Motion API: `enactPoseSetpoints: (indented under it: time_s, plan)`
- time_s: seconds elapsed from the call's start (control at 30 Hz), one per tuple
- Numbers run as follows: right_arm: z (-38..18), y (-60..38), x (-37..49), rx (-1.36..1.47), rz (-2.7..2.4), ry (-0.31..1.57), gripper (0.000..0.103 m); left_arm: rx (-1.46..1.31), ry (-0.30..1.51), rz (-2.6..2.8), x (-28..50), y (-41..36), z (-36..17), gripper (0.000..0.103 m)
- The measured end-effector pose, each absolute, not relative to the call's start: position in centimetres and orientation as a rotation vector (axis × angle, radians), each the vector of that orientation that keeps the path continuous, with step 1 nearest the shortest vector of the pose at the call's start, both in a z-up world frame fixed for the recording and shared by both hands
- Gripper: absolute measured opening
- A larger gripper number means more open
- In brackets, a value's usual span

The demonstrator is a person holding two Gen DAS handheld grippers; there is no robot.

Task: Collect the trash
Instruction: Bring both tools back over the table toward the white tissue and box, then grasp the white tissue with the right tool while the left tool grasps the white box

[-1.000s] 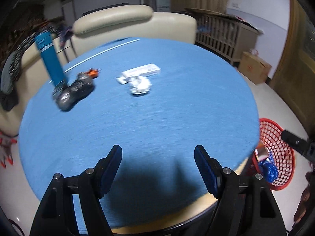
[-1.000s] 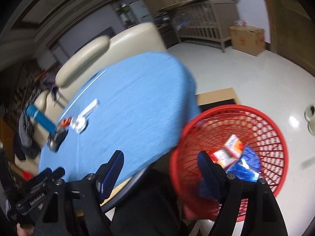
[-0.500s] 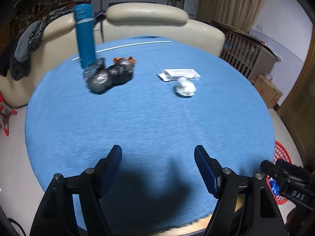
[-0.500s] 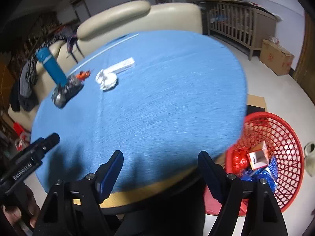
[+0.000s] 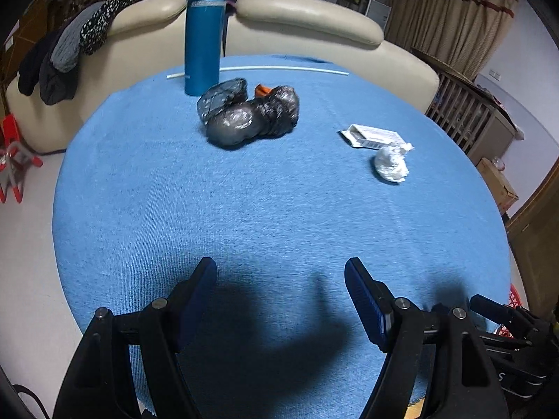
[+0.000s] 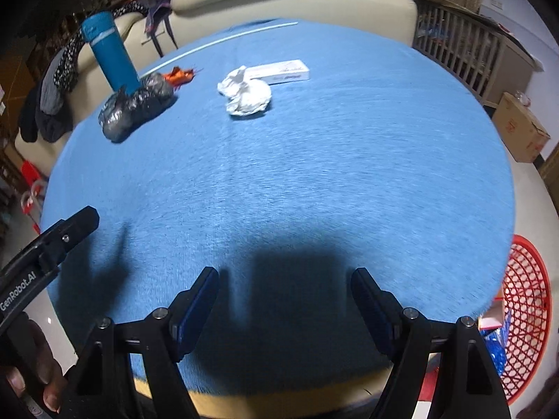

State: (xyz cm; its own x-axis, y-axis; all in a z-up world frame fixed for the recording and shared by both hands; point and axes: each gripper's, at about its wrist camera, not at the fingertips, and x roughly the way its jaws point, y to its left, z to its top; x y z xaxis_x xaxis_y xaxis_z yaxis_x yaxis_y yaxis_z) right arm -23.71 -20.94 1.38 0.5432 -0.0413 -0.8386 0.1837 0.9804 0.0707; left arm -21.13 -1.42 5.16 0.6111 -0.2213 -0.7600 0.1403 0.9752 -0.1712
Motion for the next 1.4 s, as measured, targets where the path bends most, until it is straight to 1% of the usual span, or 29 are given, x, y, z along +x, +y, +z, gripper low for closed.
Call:
enactPoseSetpoints:
  time_s: [0.1, 0.27, 0.5, 0.6, 0.8, 1.0, 1.27, 1.33, 1.37, 1.4]
  plan:
    - [1.2, -20.6, -22.8, 0.140, -0.139, 0.988, 0.084, -0.099, 0.906, -0.202, -20.8, -1.3, 4.7, 0.076]
    - [1.3, -21.0, -21.7, 0.138, -0.142, 0.989, 0.084, -0.101, 0.945, -0.197, -20.2, -1.4, 3.7, 0.076]
    - [1.4, -21.7, -20.1, 0.143, -0.149, 0.980, 0.094, -0.051, 0.933, -0.186, -19.9, -2.3, 3.4, 0.081]
    - [1.3, -21.8, -19.5, 0.133, -0.146, 0.975, 0.096, -0.032, 0.932, -0.182, -19.7, -2.6, 3.3, 0.083]
    - [1.5, -22.9, -18.3, 0.152, -0.157, 0.964, 0.096, -0.013, 0.937, -0.171, -19.3, -3.0, 3.3, 0.084]
    - [1.8, -23.6, -15.2, 0.173, -0.151, 0.957, 0.096, 0.045, 0.931, -0.152, -18.9, -3.6, 3.0, 0.084]
    - [3.4, -22.4, -9.1, 0.138, -0.086, 0.861, 0.096, 0.083, 0.938, -0.147, -18.8, -3.9, 3.0, 0.084]
    - [3.5, -21.9, -7.5, 0.111, -0.076, 0.845, 0.087, 0.087, 0.940, -0.146, -18.7, -3.9, 3.0, 0.084]
    - [3.4, -21.8, -7.0, 0.105, -0.070, 0.852, 0.074, 0.092, 0.940, -0.146, -18.5, -4.0, 3.1, 0.084]
    - [3.0, -21.8, -6.3, 0.103, -0.062, 0.867, 0.053, 0.095, 0.940, -0.146, -18.3, -4.0, 3.1, 0.084]
